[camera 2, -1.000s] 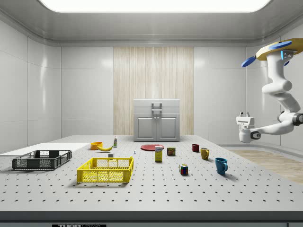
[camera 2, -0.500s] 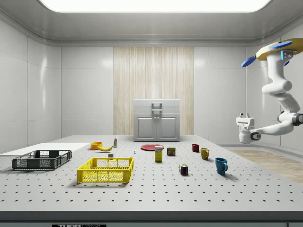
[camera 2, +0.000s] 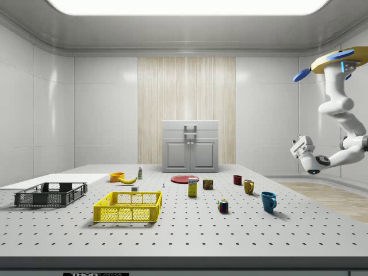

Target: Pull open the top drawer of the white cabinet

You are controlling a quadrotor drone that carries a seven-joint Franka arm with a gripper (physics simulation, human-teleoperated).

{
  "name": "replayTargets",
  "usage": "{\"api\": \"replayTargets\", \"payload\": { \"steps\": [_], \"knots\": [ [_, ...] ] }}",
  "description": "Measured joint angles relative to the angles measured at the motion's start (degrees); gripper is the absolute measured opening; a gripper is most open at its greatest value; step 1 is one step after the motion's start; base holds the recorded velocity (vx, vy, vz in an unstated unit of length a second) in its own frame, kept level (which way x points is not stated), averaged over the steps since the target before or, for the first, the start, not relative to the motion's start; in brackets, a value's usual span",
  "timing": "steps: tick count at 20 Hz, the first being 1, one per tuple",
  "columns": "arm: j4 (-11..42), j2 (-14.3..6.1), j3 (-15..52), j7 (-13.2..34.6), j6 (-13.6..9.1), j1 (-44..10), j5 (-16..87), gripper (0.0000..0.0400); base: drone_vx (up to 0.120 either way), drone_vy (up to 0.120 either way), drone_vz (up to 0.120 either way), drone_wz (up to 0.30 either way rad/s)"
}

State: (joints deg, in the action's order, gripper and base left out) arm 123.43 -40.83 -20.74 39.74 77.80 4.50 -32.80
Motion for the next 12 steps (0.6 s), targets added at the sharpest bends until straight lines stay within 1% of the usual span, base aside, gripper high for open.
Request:
{"api": "replayTargets", "payload": {
  "steps": [3, 7, 12],
  "knots": [
    [5.2, -0.8, -7.6, -2.0, 0.1, 3.0, -11.6, 0.0311, 0.107, -0.12, 0.013, 0.0],
    [9.9, -2.0, -13.5, -3.6, 0.6, 6.4, -20.1, 0.0308, 0.12, -0.12, 0.12, 0.0],
    [12.9, -3.5, -17.4, -4.2, 1.8, 9.7, -24.4, 0.0306, 0.12, -0.12, 0.12, 0.0]
  ]
}}
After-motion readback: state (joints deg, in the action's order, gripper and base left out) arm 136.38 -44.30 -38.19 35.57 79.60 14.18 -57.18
